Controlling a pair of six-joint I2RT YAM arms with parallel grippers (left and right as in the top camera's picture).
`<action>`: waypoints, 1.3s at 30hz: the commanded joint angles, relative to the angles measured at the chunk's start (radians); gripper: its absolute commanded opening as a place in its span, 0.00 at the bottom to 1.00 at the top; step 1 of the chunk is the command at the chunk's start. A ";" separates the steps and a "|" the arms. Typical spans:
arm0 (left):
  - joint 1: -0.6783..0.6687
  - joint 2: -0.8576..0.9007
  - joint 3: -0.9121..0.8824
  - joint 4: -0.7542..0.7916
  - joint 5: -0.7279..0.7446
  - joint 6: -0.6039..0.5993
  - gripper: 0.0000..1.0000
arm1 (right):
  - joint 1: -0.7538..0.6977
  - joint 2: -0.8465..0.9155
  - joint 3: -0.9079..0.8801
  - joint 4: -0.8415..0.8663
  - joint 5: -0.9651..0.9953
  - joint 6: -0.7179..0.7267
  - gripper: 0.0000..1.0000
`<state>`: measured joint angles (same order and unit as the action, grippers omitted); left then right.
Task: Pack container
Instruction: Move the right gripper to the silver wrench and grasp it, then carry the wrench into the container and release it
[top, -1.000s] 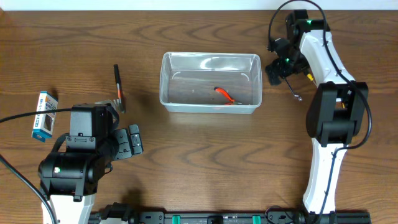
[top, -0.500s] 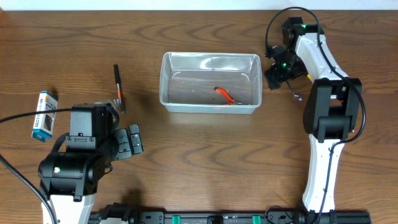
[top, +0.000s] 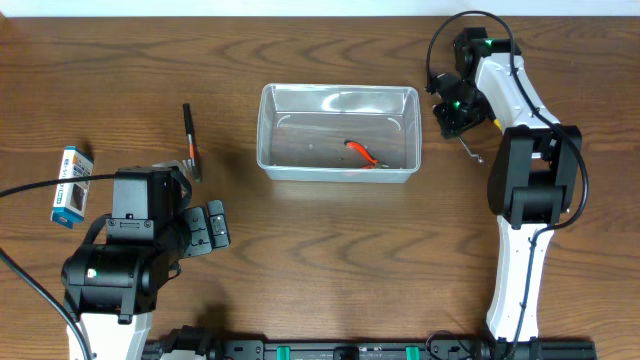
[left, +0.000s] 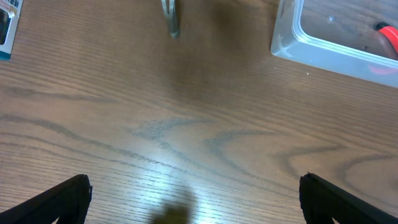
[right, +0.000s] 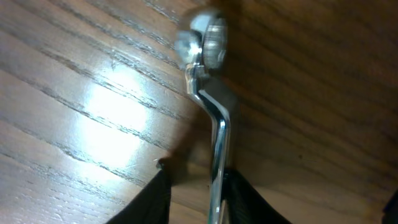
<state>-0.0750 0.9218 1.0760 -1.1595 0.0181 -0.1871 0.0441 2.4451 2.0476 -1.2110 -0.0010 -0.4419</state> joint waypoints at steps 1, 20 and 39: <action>-0.005 -0.002 0.016 -0.005 -0.011 -0.010 0.98 | 0.000 0.048 -0.002 -0.005 -0.041 0.012 0.24; -0.005 -0.002 0.016 -0.007 -0.011 -0.010 0.98 | 0.000 0.048 -0.002 -0.003 -0.040 0.037 0.01; -0.005 -0.002 0.016 -0.007 -0.011 -0.010 0.98 | 0.000 -0.044 0.021 0.016 -0.014 0.215 0.01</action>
<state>-0.0750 0.9218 1.0760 -1.1629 0.0185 -0.1871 0.0441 2.4416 2.0495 -1.2026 -0.0189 -0.2810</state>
